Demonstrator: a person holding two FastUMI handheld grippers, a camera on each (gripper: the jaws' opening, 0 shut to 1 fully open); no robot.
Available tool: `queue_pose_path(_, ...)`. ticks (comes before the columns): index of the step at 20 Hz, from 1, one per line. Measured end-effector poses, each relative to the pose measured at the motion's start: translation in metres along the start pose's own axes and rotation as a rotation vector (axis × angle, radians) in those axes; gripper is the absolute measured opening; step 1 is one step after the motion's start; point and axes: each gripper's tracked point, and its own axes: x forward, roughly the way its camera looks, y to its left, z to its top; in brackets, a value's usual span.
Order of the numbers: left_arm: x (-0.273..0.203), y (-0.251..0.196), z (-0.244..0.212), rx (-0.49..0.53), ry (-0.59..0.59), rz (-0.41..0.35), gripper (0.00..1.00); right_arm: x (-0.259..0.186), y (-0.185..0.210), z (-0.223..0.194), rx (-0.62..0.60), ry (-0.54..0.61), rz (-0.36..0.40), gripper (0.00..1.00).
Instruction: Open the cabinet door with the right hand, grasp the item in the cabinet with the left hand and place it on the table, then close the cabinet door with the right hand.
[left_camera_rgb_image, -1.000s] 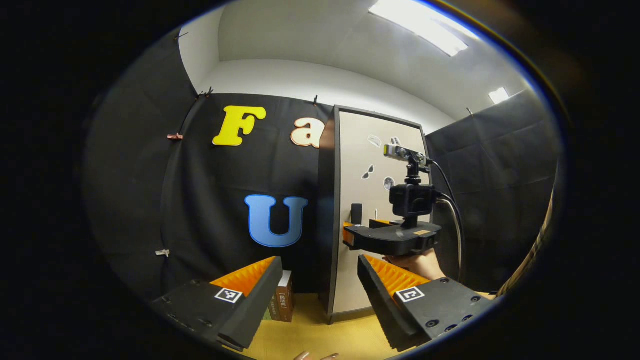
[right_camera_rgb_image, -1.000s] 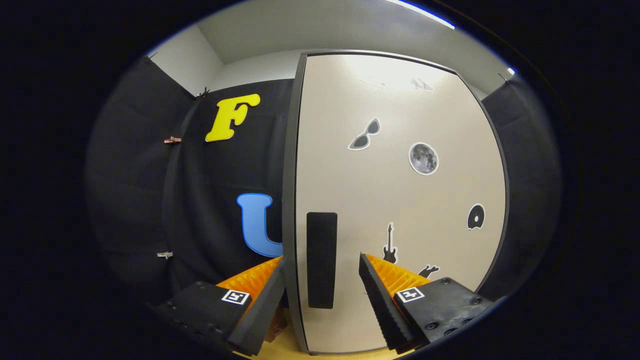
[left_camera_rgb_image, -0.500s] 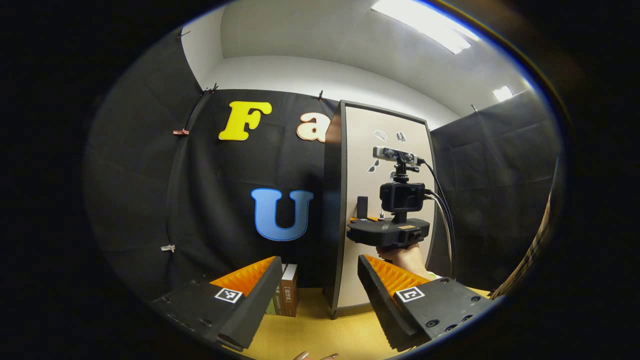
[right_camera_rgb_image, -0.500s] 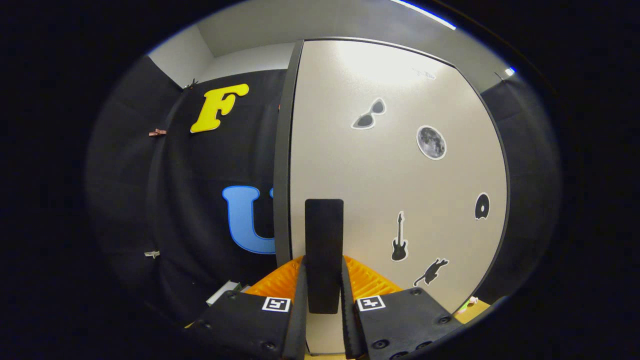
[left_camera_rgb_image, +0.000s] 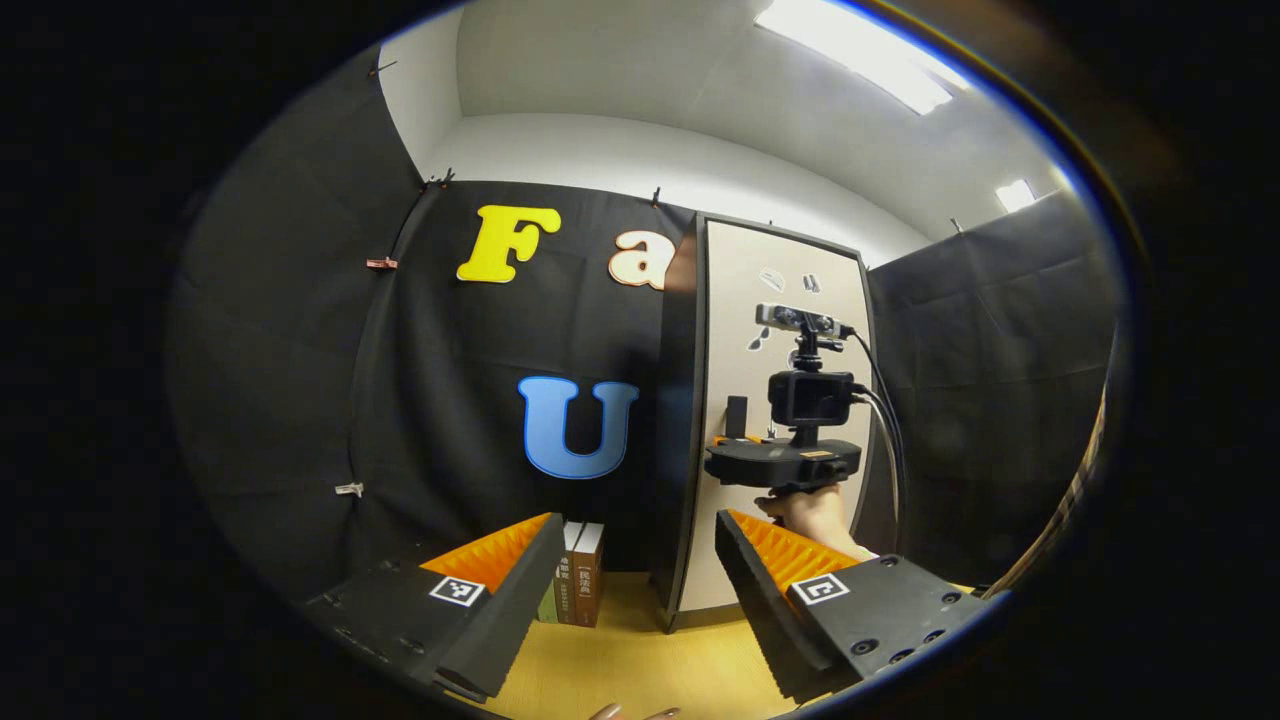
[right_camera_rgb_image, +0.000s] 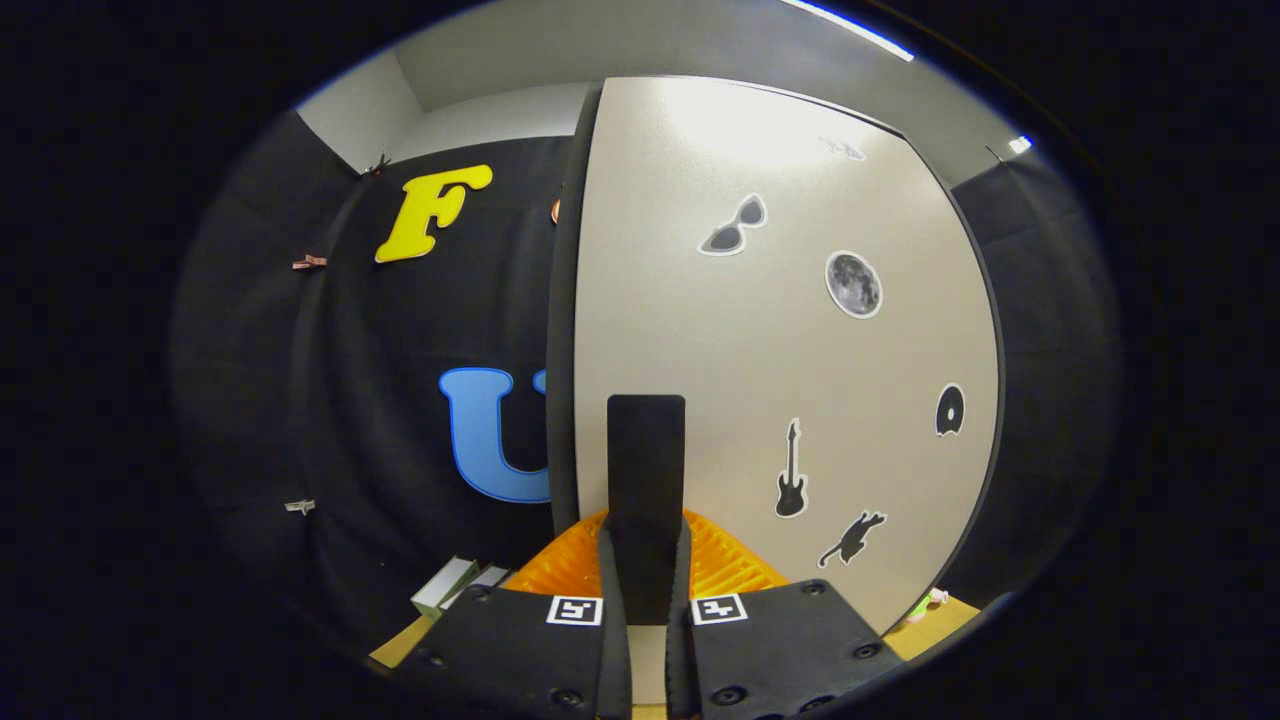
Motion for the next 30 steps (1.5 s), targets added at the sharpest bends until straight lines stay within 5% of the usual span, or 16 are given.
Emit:
queue_pose_path(12, -0.004, -0.031, 0.003, 0.046, 0.009, -0.072, 0.95, -0.072, -0.010, 0.012, 0.002, 0.026, 0.153, 0.17)
queue_pose_path(30, -0.009, -0.118, -0.009, 0.030, 0.031, -0.315, 0.95, -0.160, -0.085, 0.021, 0.002, 0.025, 0.134, 0.17)
